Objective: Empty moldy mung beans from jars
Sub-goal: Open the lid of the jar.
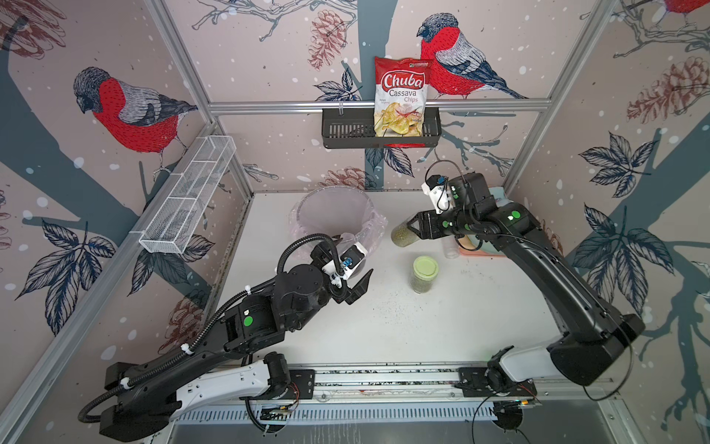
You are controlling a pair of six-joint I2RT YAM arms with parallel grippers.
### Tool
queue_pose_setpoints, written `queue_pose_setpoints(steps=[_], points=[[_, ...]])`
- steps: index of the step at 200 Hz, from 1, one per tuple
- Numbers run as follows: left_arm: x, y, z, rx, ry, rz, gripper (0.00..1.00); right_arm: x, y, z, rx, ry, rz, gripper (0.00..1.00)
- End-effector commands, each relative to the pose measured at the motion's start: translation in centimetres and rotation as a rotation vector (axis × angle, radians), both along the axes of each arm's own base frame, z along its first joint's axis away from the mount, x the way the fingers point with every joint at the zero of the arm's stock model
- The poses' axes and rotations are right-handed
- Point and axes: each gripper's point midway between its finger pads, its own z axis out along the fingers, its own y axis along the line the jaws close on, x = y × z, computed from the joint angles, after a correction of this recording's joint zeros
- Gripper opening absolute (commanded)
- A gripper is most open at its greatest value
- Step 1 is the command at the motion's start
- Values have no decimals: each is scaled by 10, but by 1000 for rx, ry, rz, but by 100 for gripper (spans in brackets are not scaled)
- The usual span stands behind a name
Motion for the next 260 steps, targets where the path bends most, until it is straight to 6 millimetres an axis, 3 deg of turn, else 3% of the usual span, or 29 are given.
queue_pose_setpoints(steps=[1,35,83,169,260], points=[[-12,-30,-9,31,15,-160,97,-14,6,15,59,-7,42,48],[-26,-56,-24,52,59,-296,96,-29,6,22,59,-9,69,48],[-27,-57,-17,-3,28,-306,96,-50,16,39,92,-16,132,47],[10,-55,-7,-105,-61,-101,97,-83,40,44,106,16,222,45],[21,-57,-11,-111,-61,-74,97,-95,59,55,139,23,284,44]])
